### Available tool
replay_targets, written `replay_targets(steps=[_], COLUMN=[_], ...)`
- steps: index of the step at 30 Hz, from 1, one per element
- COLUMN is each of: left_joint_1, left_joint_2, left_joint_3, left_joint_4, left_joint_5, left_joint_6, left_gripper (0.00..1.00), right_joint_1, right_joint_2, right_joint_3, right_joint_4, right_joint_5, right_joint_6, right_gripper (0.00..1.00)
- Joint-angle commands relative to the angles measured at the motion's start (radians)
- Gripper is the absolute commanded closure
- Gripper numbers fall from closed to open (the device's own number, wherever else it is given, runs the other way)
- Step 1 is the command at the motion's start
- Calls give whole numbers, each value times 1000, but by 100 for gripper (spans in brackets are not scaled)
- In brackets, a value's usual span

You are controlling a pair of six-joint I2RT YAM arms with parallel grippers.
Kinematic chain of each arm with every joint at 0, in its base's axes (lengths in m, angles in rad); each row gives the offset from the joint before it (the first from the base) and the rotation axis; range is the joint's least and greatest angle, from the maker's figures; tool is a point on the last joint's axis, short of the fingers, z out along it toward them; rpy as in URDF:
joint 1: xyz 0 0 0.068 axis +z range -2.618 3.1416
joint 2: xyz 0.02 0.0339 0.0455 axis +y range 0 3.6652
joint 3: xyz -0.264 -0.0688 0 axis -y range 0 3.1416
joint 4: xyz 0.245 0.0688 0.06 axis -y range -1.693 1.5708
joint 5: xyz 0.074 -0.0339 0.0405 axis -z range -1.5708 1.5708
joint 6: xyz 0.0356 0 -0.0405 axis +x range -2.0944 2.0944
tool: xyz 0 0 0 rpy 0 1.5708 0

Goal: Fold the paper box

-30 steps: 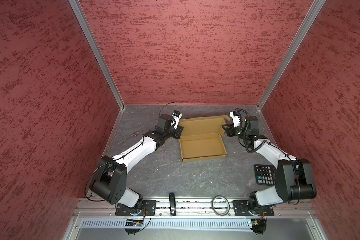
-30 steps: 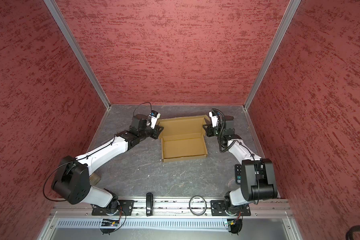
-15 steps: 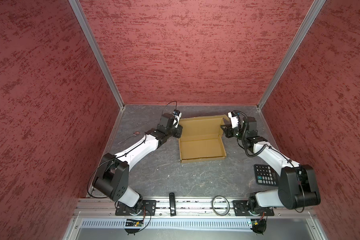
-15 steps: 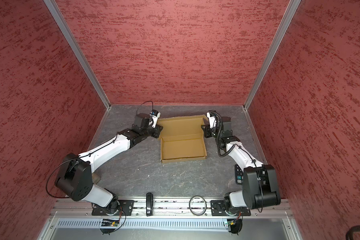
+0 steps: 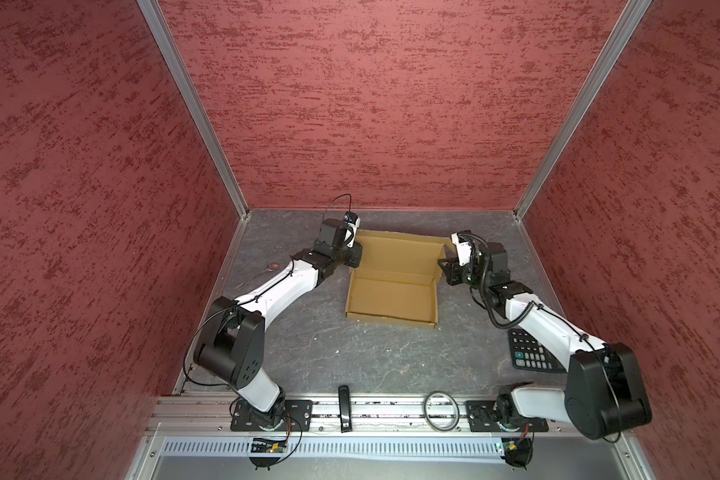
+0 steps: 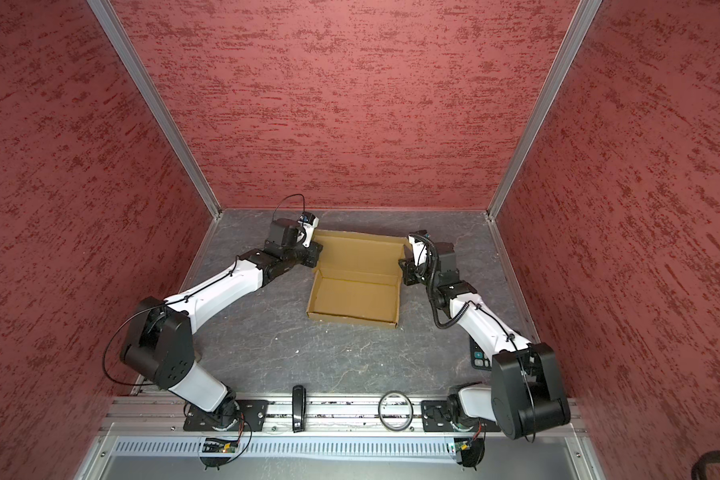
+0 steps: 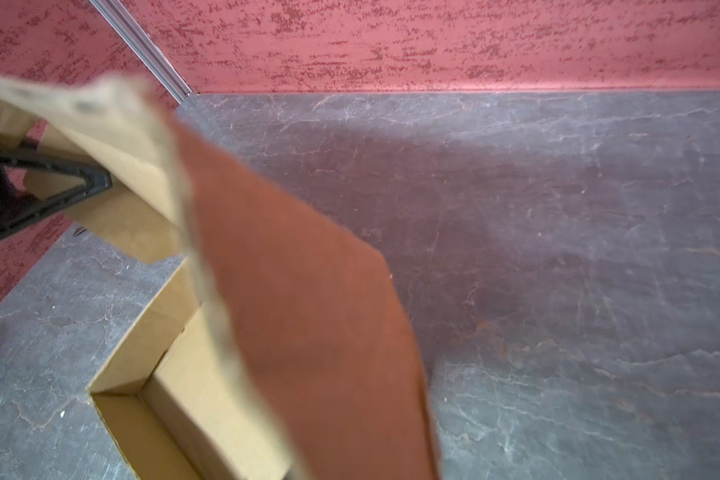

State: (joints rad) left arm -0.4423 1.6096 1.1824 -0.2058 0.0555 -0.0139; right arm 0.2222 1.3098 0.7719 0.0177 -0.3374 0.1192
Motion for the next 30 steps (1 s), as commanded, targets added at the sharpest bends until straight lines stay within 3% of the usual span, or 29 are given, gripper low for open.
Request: replay_targets(steps=[1,14,30], left_joint_1=[-8,-36,-88], left_joint_2=[7,-34,-80], left_joint_3=[12,-70,-176], left_joint_4=[26,30,85], left_joint_5=[53,40,-11], left_joint_6=[4,-45,-117], left_gripper=[75,74,75], right_joint_1=[23,77,149], right_joint_2=[-33,-40,-82], right_joint_3=[-19,-42,-107], right_joint_4=[26,41,57], right_joint_5=[25,76,134], right_joint_6=[32,59,125], right_gripper=[86,89,85])
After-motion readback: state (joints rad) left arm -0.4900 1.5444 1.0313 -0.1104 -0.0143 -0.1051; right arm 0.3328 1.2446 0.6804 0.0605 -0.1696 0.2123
